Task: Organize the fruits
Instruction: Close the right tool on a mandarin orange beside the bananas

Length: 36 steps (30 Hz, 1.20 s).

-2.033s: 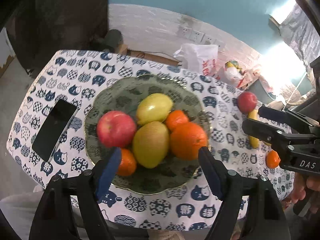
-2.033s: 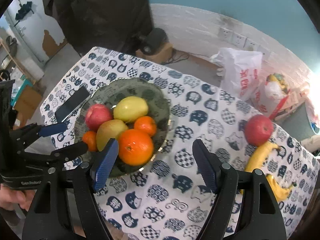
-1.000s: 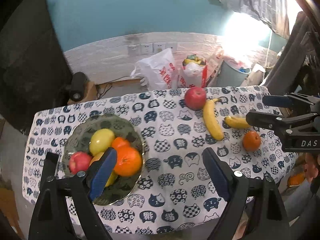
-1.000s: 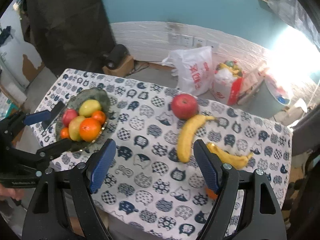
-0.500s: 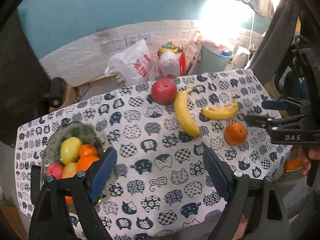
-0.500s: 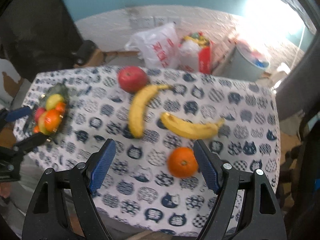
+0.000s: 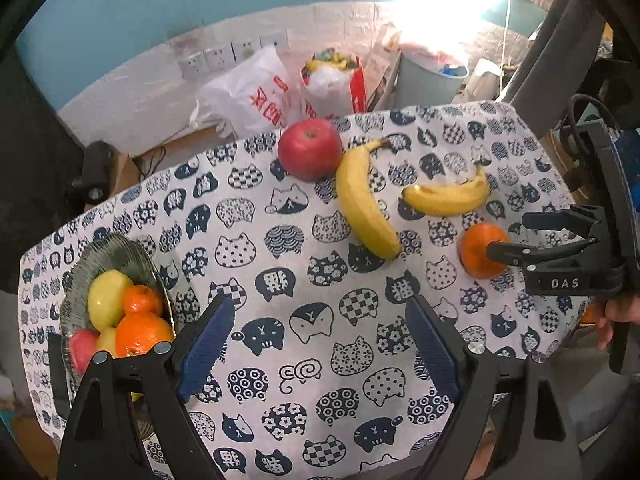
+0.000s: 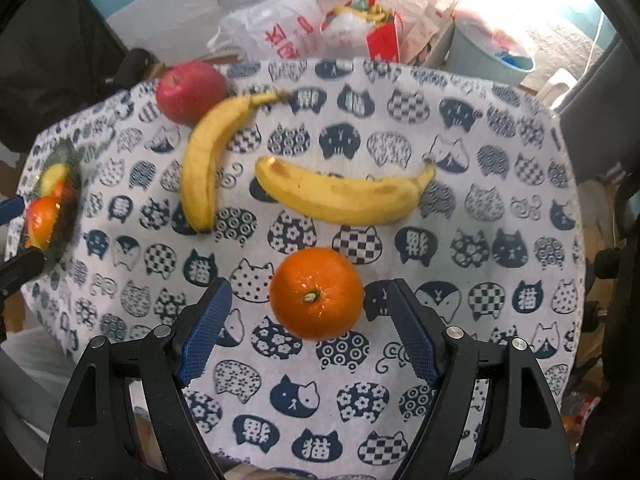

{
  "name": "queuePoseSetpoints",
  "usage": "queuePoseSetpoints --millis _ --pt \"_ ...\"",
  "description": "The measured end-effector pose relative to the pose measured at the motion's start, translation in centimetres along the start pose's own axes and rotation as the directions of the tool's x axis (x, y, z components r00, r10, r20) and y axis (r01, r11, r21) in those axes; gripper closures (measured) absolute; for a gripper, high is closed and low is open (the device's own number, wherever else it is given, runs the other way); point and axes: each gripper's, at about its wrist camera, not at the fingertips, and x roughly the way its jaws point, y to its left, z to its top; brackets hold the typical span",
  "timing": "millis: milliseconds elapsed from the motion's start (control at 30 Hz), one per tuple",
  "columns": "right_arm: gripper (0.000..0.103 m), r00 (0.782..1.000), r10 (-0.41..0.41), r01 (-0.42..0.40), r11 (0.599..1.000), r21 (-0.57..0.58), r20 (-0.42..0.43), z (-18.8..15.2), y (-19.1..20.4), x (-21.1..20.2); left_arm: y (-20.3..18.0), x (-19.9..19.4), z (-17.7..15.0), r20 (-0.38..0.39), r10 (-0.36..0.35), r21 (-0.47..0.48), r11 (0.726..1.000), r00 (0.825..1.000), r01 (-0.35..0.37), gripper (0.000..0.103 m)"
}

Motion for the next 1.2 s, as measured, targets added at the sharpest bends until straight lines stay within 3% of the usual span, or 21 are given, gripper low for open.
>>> queuePoseSetpoints --millis 133,533,633,733,933,1200 --pt "0.024 0.999 -0.016 0.015 1.0 -0.018 -0.044 -0.1 0.0 2.3 0.1 1.1 0.1 -0.021 0.009 0.001 1.0 1.0 -0.009 0.014" --pt "0.024 0.998 -0.028 0.026 0.999 -0.034 -0.056 -0.2 -0.1 4.9 0.2 2.6 1.4 -0.043 -0.016 -0.018 1.0 0.999 0.015 0.014" --pt "0.036 0.997 -0.019 0.016 0.999 -0.043 -0.069 -0.6 0.1 5.8 0.3 3.0 1.7 -0.054 -0.029 -0.031 0.999 0.998 0.027 0.014" --pt "0.037 0.998 -0.02 0.017 0.999 -0.049 -0.063 -0.7 0.3 5.9 0.5 3.2 2.2 -0.059 -0.061 -0.066 0.996 0.996 0.057 0.014" --pt "0.038 1.0 0.001 -0.001 1.0 -0.019 -0.024 0.4 -0.5 4.6 1.2 3.9 3.9 -0.045 -0.045 -0.092 0.995 0.998 0.041 0.014" --pt "0.038 0.996 0.006 -0.005 1.0 -0.013 0.089 4.0 -0.7 1.7 2.9 5.7 7.2 -0.048 -0.063 -0.16 0.986 0.997 0.055 0.014"
